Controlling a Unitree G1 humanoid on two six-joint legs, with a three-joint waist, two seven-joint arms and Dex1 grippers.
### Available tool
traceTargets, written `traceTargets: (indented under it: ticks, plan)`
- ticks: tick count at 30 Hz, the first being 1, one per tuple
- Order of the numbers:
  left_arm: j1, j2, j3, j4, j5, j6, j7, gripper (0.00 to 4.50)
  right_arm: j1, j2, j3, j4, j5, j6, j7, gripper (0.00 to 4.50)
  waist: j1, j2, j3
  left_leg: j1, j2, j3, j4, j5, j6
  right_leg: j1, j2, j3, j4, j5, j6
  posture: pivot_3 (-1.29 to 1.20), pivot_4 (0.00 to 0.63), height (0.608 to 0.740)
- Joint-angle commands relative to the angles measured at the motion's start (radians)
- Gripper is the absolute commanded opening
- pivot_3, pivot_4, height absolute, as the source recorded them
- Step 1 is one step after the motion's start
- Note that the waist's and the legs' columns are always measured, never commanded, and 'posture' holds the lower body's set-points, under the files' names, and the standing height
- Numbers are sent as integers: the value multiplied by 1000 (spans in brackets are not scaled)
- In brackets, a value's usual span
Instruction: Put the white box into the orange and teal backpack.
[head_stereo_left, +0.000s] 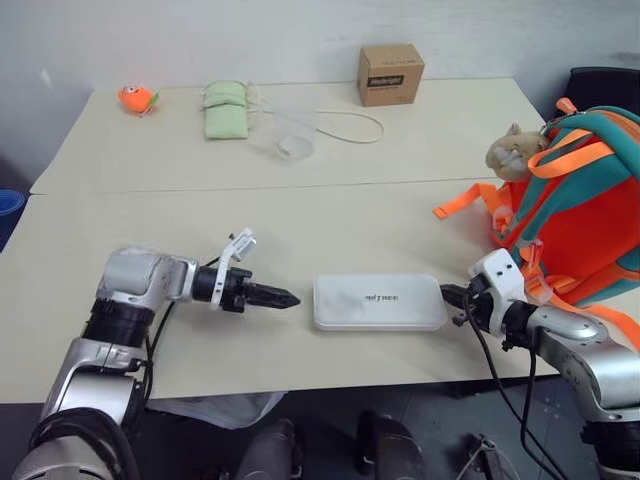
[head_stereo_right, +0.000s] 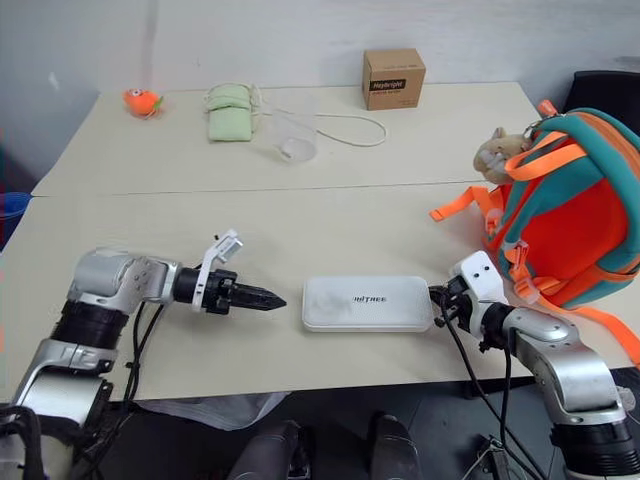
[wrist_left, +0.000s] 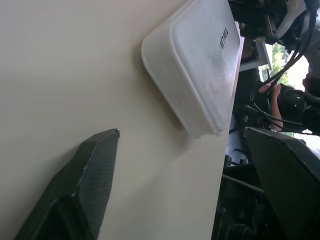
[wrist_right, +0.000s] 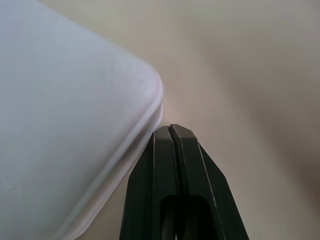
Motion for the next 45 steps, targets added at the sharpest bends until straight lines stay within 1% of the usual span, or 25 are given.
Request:
traceTargets:
  ticks: [1, 4, 7, 10, 14, 17, 22, 23, 26, 31, 38, 42, 45]
  plan:
    - [-17, -75, -36, 66, 20, 25, 77, 4405, -22, 34, 20, -34, -2, -20, -6, 0, 0, -1, -1, 0, -1, 0, 0, 0, 0, 0, -1, 1, 0, 0, 1, 0, 150, 740]
    - [-40, -122, -55, 87, 20, 26, 95, 4405, -50, 66, 40, -33, -10, -16, -16, 0, 0, -1, -1, 1, -2, 0, 0, 1, 0, 0, -2, 1, 1, 1, 1, 0, 150, 740]
    - [-49, -147, -82, 63, 0, 43, 83, 4405, -79, 102, 65, -42, -17, -1, -35, 0, 0, -1, -2, 1, -2, 0, 0, 1, 0, 0, -3, 1, 1, 1, 1, 0, 150, 740]
    - [-60, -166, -64, 71, -13, 59, 89, 4405, -83, 123, 73, -59, -20, 12, -44, 0, 1, -1, -3, 1, -2, -1, 0, 1, 0, 0, -3, 2, 1, 1, 1, 0, 150, 740]
    - [-83, -183, -1, 110, -12, 64, 121, 4405, -52, 135, 73, -79, -28, 14, -52, 0, 2, -1, -3, 1, -2, -1, 0, 1, -1, 0, -3, 4, 1, 1, 1, 0, 150, 740]
    - [-76, -155, -1, 112, 13, 41, 135, 4405, -24, 127, 62, -89, -35, 11, -52, 0, 1, -1, -3, 1, -3, -1, 0, 1, -1, 0, -3, 4, 1, 1, 1, 0, 150, 740]
    - [-40, -31, -48, 43, 9, 36, 90, 4405, 6, 99, 23, -88, -41, 1, -32, 0, -9, -1, -3, 1, -1, -1, 0, 0, -2, 0, -3, 5, -1, 1, 1, 0, 150, 740]
    - [-32, -9, -57, 26, 2, 41, 80, 4405, 8, 95, 19, -85, -43, -3, -26, 0, -13, -1, -3, 1, 0, -1, 0, -1, -5, 0, -3, 6, -1, 0, 1, 0, 150, 740]
    - [-10, 49, -81, -37, -21, 58, 60, 4405, 10, 86, 18, -75, -52, -15, -9, 0, -32, -1, -3, 1, 4, -1, 0, -2, -6, -1, -2, 6, 1, -1, -1, 0, 150, 740]
    - [4, 86, -90, -96, -52, 83, 59, 4405, 1, 92, 28, -63, -56, -29, -4, 0, -32, -1, -3, 1, 7, 0, -1, -2, -9, -2, 2, 5, 1, -2, -5, 0, 150, 740]
    - [30, 6, -100, -129, -75, 117, 120, 4405, -1, 140, 72, -102, -40, -17, -10, 0, -24, -2, -4, 1, 5, 0, -1, -2, -7, -2, 1, 6, 2, -2, -5, 0, 150, 740]
    - [29, -76, -60, -115, -78, 133, 174, 4405, -22, 175, 93, -130, -31, 5, -27, 0, -16, -3, -4, 1, 4, -1, -1, -1, -6, -1, 0, 6, 2, -2, -5, 0, 150, 740]
    - [11, -125, -5, -70, -74, 140, 207, 4405, -29, 181, 94, -130, -38, 14, -33, 0, -4, -3, -4, 1, 2, -1, -1, -1, -5, -1, 0, 6, 2, -2, -4, 0, 150, 740]
